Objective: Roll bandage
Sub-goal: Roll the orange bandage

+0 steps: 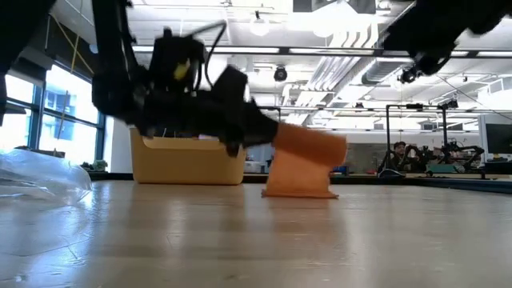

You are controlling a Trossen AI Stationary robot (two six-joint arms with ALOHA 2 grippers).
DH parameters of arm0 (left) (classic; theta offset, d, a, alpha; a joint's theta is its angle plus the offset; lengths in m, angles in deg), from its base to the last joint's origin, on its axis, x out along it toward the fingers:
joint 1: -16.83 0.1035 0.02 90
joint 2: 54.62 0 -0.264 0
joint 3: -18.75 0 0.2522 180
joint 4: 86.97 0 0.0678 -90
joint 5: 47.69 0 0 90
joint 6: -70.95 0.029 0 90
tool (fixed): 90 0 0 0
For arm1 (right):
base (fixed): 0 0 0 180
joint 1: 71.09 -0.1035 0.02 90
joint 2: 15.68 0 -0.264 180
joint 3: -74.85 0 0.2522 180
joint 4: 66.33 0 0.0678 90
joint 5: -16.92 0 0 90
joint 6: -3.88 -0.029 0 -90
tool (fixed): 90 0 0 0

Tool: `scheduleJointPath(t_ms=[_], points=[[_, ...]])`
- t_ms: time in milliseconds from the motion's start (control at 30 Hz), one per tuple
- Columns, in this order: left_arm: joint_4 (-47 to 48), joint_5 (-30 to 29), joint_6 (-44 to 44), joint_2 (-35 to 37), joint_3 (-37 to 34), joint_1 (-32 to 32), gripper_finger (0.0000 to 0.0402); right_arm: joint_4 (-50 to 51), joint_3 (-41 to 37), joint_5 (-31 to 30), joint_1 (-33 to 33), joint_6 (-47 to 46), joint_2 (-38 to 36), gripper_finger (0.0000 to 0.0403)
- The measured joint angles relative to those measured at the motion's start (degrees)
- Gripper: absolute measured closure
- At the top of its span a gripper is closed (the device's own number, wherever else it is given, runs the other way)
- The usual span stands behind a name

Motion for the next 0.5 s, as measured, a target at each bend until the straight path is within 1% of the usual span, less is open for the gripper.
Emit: scheduleJointPath(t_ms=[33, 133, 233, 367, 500], points=[[-1.33, 0.00, -0.67, -1.52, 0.00, 0.46, 0.0390, 0.05, 0.00, 0.44, 0.97, -0.05, 0.91, 0.0326], [-6.40, 0.89, -3.95, -5.32, -0.04, 1.21, 0.0390, 0.04, 0.00, 4.37, 4.35, 2.35, 3.86, 0.0321], [-10.72, 2.57, -4.82, -5.83, -0.03, 1.85, 0.0390, -0.36, 0.18, 7.79, 8.78, 5.25, 7.28, 0.0311], [-10.77, 2.60, -3.56, -5.40, 0.00, 2.77, 0.0390, -3.65, 1.22, 10.89, 13.85, 10.79, 12.89, 0.0289], [-7.97, 2.54, -3.91, -5.40, 0.00, 3.31, 0.0390, -6.95, 3.49, 10.47, 17.00, 16.59, 19.61, 0.0268]])
